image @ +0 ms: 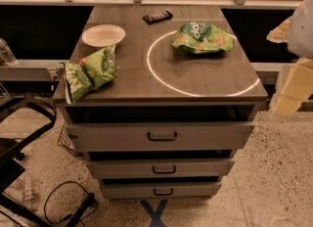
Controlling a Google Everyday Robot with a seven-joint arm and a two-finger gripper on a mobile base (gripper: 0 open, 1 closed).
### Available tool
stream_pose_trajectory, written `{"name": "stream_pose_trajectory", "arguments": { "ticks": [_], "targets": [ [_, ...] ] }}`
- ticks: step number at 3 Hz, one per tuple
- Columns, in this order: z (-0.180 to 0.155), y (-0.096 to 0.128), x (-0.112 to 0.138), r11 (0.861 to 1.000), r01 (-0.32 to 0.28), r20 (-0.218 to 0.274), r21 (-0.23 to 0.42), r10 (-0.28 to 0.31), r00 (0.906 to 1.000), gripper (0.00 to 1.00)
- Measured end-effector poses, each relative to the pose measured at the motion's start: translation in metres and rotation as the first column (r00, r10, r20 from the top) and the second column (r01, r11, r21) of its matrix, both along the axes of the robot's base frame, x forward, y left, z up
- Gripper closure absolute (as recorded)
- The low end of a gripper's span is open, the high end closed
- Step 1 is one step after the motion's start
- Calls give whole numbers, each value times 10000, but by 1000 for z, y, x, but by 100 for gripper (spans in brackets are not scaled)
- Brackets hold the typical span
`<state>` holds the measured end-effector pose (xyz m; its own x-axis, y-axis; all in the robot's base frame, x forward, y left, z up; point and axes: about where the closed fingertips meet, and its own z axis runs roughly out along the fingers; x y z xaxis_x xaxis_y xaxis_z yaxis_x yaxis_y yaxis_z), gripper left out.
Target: Pick green rice chip bag
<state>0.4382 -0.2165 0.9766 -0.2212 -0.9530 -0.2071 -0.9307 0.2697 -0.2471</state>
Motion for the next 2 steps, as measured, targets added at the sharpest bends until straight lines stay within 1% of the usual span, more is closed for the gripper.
{"name": "stream_pose_trajectory", "arguments": {
  "ticks": [1, 2],
  "targets": [
    [0, 0, 0, 10000, 0, 2, 0, 0, 10000, 0],
    [2, 5, 11, 9996, 31, 322, -277, -23, 9995, 0]
  ]
}}
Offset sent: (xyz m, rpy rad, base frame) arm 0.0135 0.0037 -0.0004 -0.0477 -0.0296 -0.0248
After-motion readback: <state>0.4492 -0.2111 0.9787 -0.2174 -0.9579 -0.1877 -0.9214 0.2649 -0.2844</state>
